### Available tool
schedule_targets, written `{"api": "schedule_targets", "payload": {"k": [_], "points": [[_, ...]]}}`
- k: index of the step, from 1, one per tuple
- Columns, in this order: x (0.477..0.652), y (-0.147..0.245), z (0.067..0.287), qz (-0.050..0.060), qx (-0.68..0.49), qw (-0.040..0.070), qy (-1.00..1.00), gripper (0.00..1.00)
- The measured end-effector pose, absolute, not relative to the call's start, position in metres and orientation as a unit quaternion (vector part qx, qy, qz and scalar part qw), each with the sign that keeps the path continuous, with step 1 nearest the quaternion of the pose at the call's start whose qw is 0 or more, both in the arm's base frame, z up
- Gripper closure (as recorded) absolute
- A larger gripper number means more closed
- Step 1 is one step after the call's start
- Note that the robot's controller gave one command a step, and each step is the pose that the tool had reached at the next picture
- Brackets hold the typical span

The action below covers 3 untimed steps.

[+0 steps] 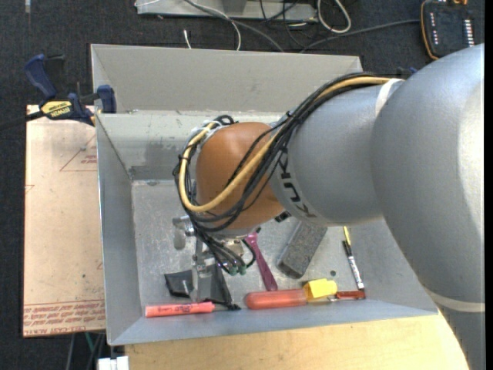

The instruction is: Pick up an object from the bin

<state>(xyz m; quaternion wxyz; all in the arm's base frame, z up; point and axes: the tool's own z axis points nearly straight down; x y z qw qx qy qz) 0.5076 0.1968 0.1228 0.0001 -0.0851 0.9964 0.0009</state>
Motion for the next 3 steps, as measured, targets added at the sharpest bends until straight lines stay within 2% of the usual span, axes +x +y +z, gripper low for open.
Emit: {"api": "schedule_targets", "payload": {"k": [1,2,3], "points": [[0.485,0.174,0.152,0.003,-0.078,0.004,0.997,0.00],[0.486,0.156,0.098,0.000,-0.115,-0.002,0.993,0.00],[0.485,0.179,0.073,0.005,-0.084,0.014,0.996,0.00]]}}
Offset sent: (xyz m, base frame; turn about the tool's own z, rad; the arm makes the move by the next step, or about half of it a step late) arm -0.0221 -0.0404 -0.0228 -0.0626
